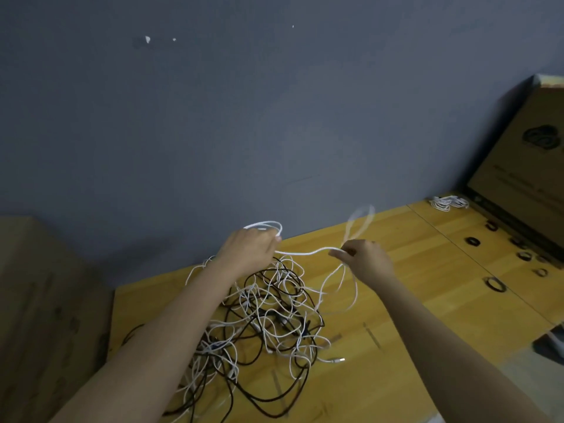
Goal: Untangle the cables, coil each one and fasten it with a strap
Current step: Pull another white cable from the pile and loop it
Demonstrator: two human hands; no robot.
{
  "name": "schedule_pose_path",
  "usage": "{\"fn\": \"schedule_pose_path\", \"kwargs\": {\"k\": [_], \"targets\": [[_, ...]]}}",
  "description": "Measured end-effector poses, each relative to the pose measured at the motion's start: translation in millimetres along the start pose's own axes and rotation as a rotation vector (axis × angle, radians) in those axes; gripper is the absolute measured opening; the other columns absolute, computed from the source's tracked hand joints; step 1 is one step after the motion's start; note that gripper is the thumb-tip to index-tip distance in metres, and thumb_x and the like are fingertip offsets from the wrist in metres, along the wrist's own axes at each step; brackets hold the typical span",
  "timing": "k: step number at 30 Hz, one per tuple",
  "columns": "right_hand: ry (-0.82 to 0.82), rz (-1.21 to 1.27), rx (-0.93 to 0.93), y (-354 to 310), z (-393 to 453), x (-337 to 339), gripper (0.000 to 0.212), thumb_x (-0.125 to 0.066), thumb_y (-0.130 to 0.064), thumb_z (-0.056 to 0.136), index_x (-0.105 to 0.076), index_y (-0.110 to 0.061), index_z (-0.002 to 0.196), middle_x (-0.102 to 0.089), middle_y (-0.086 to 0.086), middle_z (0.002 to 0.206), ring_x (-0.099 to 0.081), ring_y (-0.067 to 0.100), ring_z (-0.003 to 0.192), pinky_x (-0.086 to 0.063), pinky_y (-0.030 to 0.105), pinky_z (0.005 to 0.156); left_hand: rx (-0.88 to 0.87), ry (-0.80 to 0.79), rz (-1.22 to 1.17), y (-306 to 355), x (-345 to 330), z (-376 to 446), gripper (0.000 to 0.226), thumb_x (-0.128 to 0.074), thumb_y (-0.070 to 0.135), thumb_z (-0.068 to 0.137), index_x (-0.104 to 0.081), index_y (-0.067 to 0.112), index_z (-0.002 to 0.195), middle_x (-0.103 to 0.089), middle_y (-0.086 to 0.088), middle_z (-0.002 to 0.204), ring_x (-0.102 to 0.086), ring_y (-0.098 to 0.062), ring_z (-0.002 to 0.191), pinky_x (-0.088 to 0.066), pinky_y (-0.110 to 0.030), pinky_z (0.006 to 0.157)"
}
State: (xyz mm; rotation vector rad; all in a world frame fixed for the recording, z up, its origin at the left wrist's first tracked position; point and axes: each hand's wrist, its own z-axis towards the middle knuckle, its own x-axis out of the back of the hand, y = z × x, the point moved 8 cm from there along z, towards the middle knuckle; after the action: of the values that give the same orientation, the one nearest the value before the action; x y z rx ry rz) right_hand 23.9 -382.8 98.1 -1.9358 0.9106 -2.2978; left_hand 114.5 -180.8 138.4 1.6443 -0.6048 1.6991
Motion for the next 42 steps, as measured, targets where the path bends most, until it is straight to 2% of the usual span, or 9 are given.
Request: {"fn": "schedule_pose_path", "kwargs": {"k": [6,9,12,19,22,27,32,37,42], "targets": [[-0.231,0.755,0.073,-39,-6,-3,0.028,-0.053,-0.026,0.097,-0.072,-0.012,0.081,-0.073,0.006,0.084,-0.068,0.022,0.091,-0.049,0.033,0.087,0.192,0.017,-0.102,-38,12,9,0.037,-0.025,0.031,0.104,-0.056,0.01,0.104,-0.063,-0.012,0.113,-0.058,-0.029,0.099,-0.043,-0.035,0.078],[-0.247,1.019,0.059,-55,-10,1,0.031,-0.039,-0.021,0.103,-0.062,-0.007,0.086,-0.06,0.005,0.058,-0.063,0.019,0.063,-0.053,0.026,0.066,0.181,-0.039,-0.225,-34,10,7,0.044,-0.024,0.033,0.105,-0.05,0.009,0.132,-0.052,-0.01,0.139,-0.054,-0.027,0.119,-0.042,-0.034,0.091],[-0.095,0.7,0.122,-64,-4,9,0.031,-0.041,-0.026,0.103,-0.058,-0.017,0.079,-0.04,-0.01,0.046,-0.037,0.006,0.043,-0.032,0.025,0.048,0.141,-0.079,-0.354,-18,11,7,0.048,-0.026,0.037,0.105,-0.041,0.013,0.144,-0.039,-0.002,0.151,-0.048,-0.023,0.129,-0.039,-0.034,0.102],[0.141,-0.425,0.199,-81,0,24,0.046,-0.027,-0.051,0.101,-0.058,-0.018,0.109,-0.068,0.008,0.089,-0.065,0.031,0.083,-0.033,0.028,0.055,0.027,-0.08,-0.176,3,17,3,0.027,-0.032,0.033,0.103,-0.052,0.017,0.094,-0.062,-0.003,0.111,-0.058,-0.024,0.104,-0.038,-0.03,0.074],[0.045,-0.258,0.214,-74,1,15,0.049,-0.03,-0.06,0.096,-0.056,-0.028,0.122,-0.066,-0.002,0.08,-0.065,0.026,0.09,-0.037,0.029,0.061,0.038,-0.008,-0.132,-13,22,6,0.03,-0.033,0.03,0.103,-0.058,0.013,0.097,-0.063,-0.003,0.111,-0.058,-0.023,0.107,-0.044,-0.033,0.086],[0.054,0.534,-0.007,-8,-8,5,0.048,-0.045,-0.072,0.083,-0.065,-0.035,0.107,-0.063,0.007,0.074,-0.058,0.019,0.068,-0.045,0.036,0.065,0.4,0.236,-0.036,-87,29,-6,0.037,-0.032,0.025,0.104,-0.059,0.01,0.083,-0.064,-0.004,0.086,-0.058,-0.02,0.074,-0.042,-0.03,0.066],[0.039,0.365,0.063,19,-11,-32,0.021,-0.059,-0.029,0.094,-0.076,-0.02,0.086,-0.068,0.006,0.08,-0.061,0.024,0.08,-0.044,0.034,0.071,0.646,0.285,-0.129,-123,13,-23,0.04,-0.034,0.024,0.104,-0.064,0.003,0.089,-0.066,-0.014,0.089,-0.063,-0.032,0.087,-0.037,-0.03,0.067],[0.268,0.356,-0.394,97,-24,-31,0.027,-0.05,-0.021,0.098,-0.071,-0.005,0.092,-0.069,0.023,0.095,-0.062,0.039,0.091,-0.037,0.035,0.067,0.757,0.366,-0.186,-169,9,-53,0.039,-0.035,0.02,0.104,-0.062,-0.004,0.089,-0.065,-0.024,0.096,-0.062,-0.039,0.094,-0.046,-0.041,0.078],[0.397,0.609,-0.683,112,-40,-34,0.035,-0.041,-0.024,0.102,-0.066,0.0,0.1,-0.065,0.027,0.095,-0.061,0.04,0.09,-0.045,0.038,0.076,0.718,0.222,-0.429,-163,-6,-56,0.044,-0.03,0.025,0.105,-0.047,-0.005,0.132,-0.051,-0.024,0.136,-0.048,-0.039,0.124,-0.037,-0.041,0.099]]}}
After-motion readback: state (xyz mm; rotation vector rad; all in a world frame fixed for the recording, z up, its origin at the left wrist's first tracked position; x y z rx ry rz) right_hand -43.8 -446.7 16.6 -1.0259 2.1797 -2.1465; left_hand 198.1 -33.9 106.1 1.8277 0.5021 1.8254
